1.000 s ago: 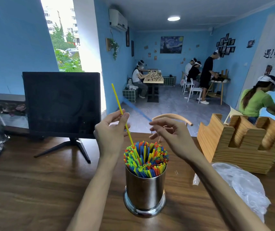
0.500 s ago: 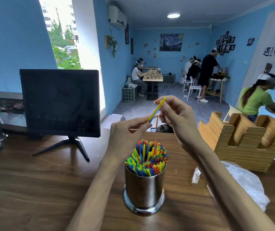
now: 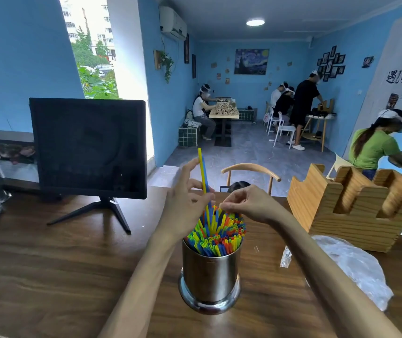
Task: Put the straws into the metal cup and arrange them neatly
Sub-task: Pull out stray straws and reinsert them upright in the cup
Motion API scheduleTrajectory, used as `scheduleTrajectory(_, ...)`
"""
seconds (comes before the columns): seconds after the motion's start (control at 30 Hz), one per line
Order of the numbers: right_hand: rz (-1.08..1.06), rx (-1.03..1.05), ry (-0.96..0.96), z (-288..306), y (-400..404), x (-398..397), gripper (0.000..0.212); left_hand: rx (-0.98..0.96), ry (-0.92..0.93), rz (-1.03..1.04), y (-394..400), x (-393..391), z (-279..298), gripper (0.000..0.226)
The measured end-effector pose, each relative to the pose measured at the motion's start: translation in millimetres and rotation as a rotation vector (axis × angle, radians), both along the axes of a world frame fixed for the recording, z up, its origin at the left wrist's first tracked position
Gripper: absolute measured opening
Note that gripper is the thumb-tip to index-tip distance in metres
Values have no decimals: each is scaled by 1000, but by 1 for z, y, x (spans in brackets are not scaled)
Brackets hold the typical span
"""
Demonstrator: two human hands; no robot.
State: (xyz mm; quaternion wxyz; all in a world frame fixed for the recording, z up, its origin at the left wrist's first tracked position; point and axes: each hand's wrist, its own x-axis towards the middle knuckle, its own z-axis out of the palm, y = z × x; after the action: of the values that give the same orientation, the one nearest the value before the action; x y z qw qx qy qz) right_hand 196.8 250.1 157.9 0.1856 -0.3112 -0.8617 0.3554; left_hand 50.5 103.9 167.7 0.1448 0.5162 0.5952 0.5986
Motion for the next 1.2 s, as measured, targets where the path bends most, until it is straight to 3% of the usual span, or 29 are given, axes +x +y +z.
scheduleTrajectory(0.1, -7, -18, 29, 3, -2, -2, 17, -24, 147, 17, 0, -1, -5, 113)
scheduleTrajectory(0.17, -44, -15, 49, 3, -1, -3, 17, -40, 239, 14, 1, -3, -4, 117)
scheduleTrajectory(0.27, -98, 8, 90, 7, -1, -3, 27, -105, 357, 18, 2, -9, -2, 92)
scheduleTrajectory(0.37, -137, 19, 182, 13, -4, -3, 26, -103, 354, 22, 1, -11, -7, 63)
scheduleTrajectory(0.53, -118, 66, 466, 32, -13, -4, 24, -89, 359, 26, 2, -8, -12, 104)
scheduleTrajectory(0.6, -143, 139, 540, 42, -17, -3, 24, -102, 352, 28, 2, -8, -11, 101)
scheduleTrajectory(0.77, -213, 263, 764, 65, -26, 2, 18, -138, 454, 150, -3, -9, -16, 19)
scheduleTrajectory(0.8, -220, 279, 810, 68, -29, 3, 17, -145, 465, 178, -3, -10, -18, 17)
scheduleTrajectory(0.97, -199, 232, 998, 68, -44, 5, 18, -113, 400, 227, -3, -10, -19, 29)
scheduleTrajectory(1.2, -112, -26, 1043, 47, -51, 2, 11, -72, 235, 413, 2, -9, -10, 49)
